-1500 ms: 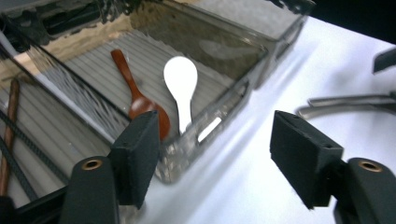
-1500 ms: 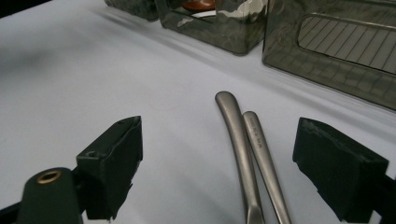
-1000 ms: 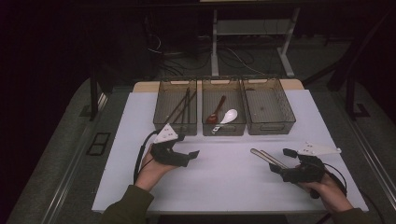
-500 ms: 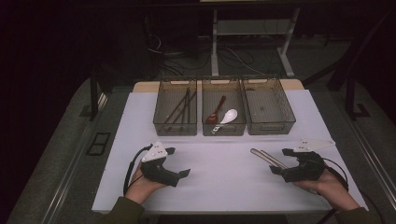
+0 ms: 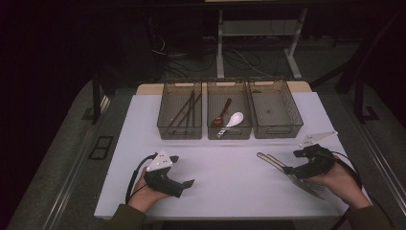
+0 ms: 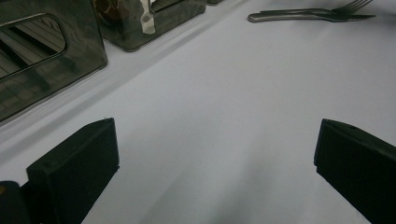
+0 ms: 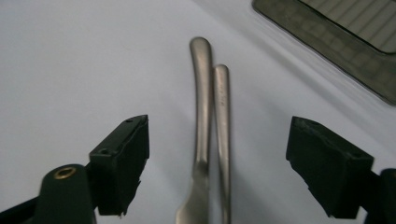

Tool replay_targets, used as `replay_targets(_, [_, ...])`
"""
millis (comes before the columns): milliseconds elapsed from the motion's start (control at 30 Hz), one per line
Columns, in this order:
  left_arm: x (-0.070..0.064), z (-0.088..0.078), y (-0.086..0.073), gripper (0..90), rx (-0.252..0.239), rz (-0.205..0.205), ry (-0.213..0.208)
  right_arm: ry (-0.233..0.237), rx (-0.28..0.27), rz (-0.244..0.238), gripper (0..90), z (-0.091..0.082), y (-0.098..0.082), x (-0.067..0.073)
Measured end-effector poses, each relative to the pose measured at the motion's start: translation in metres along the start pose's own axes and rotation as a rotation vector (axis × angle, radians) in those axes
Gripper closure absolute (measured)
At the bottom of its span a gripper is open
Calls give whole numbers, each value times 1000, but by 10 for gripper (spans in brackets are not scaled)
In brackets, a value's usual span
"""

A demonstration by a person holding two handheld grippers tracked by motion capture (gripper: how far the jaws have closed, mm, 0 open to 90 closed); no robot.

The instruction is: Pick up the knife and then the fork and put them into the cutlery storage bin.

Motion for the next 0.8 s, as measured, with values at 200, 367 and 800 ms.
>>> replay_targets(200, [0,0,-1,0,5,3,0,-34,81,-16,291,1,-7,-10])
replay_targets(367, [0,1,-2,0,13,11,-1,-48,140,-23,376,2,-13,-14])
replay_targets(800, [-2,2,-2,0,18,15,-8,-25,271,-34,632,5,-27,-15])
Point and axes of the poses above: each handheld gripper's, and its own axes: z roughly forward along the jaws, y roughly out of its top, x roughly to its left, the point moved 9 cm from there along z, roughly forward along the jaws, and after that the axes turned 3 degrees about y, right-handed, at the moved point
